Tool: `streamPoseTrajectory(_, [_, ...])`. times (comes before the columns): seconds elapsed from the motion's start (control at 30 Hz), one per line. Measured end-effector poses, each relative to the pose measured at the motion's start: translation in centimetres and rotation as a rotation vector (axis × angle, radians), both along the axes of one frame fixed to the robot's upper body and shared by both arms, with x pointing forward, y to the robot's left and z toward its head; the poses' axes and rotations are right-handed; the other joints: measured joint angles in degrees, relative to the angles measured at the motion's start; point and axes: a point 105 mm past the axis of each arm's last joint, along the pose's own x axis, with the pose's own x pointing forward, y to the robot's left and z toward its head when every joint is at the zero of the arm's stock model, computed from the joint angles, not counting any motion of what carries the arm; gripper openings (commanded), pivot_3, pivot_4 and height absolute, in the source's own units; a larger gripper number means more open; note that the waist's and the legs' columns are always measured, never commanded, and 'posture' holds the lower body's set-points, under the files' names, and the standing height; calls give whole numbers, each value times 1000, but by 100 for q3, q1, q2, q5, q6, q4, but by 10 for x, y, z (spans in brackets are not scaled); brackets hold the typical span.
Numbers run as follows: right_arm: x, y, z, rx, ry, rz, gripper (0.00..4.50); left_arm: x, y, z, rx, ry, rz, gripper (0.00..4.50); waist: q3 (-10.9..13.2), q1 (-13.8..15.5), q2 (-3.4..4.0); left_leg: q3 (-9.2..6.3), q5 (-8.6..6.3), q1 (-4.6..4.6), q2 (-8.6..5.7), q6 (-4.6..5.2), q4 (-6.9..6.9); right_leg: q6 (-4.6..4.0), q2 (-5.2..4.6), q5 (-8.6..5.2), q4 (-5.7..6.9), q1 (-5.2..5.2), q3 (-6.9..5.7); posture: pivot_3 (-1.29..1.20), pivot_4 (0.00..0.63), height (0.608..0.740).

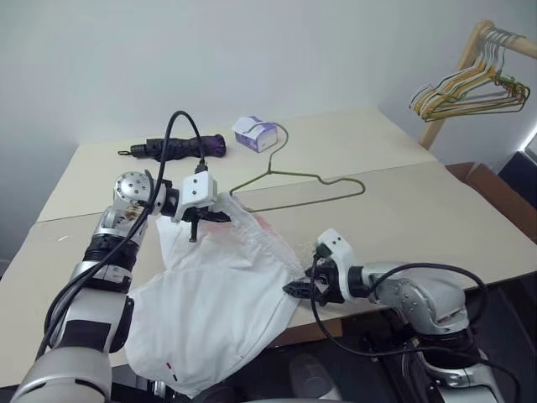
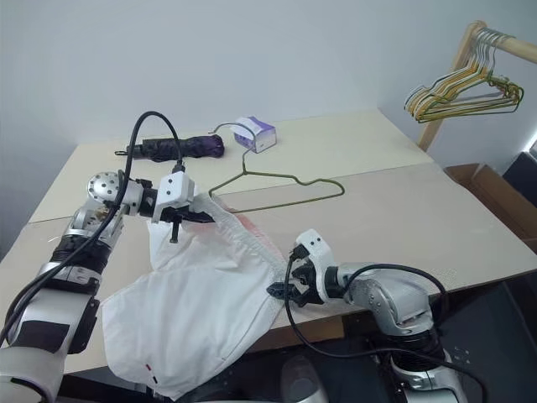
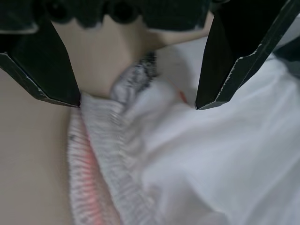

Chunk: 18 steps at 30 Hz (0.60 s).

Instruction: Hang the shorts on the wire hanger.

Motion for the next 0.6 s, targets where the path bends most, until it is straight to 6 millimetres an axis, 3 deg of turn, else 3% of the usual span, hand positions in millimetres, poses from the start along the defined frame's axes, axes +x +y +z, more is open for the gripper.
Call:
streamPoseTrajectory(0.23, [3, -14, 1, 16, 7, -64, 4458, 1, 7, 3, 5, -9, 21, 0, -1, 103, -1, -1, 0, 0, -2, 0, 1, 0, 0, 0, -4, 5, 2, -377, 0, 740])
streamPoseTrajectory(0.47, [5, 18, 5, 185, 86, -14, 4458, 2, 4, 2, -4, -12, 20, 0, -1, 53, -1, 0, 0, 3, -1, 0, 0, -1, 2, 1, 0, 7, 4, -374, 0, 740])
streamPoseTrajectory(0.6, [10, 19, -3, 177, 111, -41, 3579, 2, 4, 2, -6, -14, 27, 0, -2, 52, -3, 0, 0, 3, -3, 0, 0, -2, 2, 2, 0, 6, 7, -368, 0, 740])
